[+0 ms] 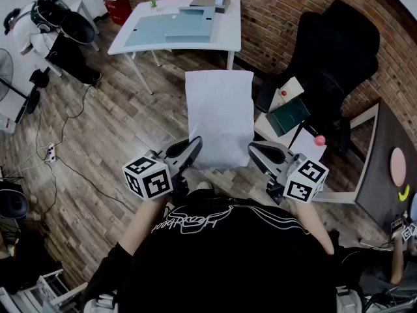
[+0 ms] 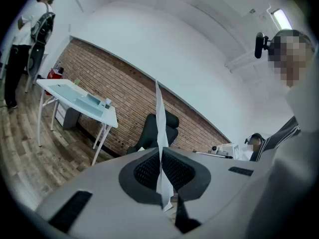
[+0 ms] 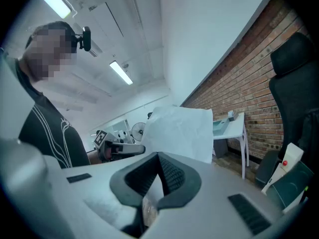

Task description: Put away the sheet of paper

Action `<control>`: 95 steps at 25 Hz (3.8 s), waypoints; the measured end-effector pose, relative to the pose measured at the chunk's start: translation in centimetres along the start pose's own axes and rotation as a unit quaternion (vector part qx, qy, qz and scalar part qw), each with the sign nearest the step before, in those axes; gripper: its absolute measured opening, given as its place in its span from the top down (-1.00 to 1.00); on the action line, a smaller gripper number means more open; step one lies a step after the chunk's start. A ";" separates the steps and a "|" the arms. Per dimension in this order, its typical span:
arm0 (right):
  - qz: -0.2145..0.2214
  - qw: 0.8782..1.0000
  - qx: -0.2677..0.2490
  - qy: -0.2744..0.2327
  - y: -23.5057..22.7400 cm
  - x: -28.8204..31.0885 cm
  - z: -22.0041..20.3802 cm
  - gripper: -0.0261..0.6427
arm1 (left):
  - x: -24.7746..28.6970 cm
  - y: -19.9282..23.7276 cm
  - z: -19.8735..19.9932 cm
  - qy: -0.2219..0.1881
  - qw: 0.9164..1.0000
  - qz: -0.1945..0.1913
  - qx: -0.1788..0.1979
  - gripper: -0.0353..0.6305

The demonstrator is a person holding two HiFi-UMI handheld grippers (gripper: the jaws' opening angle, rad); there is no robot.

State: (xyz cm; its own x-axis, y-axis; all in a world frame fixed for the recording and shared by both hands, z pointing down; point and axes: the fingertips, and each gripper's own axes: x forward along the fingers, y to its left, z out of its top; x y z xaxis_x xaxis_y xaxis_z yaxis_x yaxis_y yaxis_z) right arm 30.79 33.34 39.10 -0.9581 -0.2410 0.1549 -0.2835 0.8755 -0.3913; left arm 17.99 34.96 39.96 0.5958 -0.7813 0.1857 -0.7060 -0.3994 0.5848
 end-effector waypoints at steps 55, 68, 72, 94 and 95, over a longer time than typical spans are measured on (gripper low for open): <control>0.081 0.995 0.051 0.040 -22.0 33.8 11.3 0.91 | 9.1 33.4 20.2 0.001 0.994 0.107 -0.030 0.80; 0.079 0.995 0.042 0.039 -33.2 39.1 16.7 0.91 | 18.1 40.6 28.2 -0.026 0.994 0.100 -0.047 0.80; 0.075 0.996 0.034 0.026 -34.6 40.6 18.0 0.91 | 18.9 42.2 29.8 -0.029 0.994 0.096 -0.043 0.80; -0.009 0.999 0.042 -0.020 -40.5 52.4 25.9 0.91 | 21.5 55.7 41.8 0.022 0.997 0.048 -0.049 0.80; -0.011 0.999 0.042 -0.020 -40.6 52.9 26.0 0.91 | 21.3 56.5 42.1 0.022 0.997 0.050 -0.051 0.80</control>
State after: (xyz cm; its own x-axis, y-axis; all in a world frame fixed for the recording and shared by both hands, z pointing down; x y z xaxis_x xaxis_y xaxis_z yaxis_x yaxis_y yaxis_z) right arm -9.48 -25.86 39.59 -0.9521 -0.2773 0.1292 -0.3052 0.8320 -0.4633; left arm -25.32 -24.46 43.70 0.5421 -0.7922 0.2803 -0.7215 -0.2678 0.6385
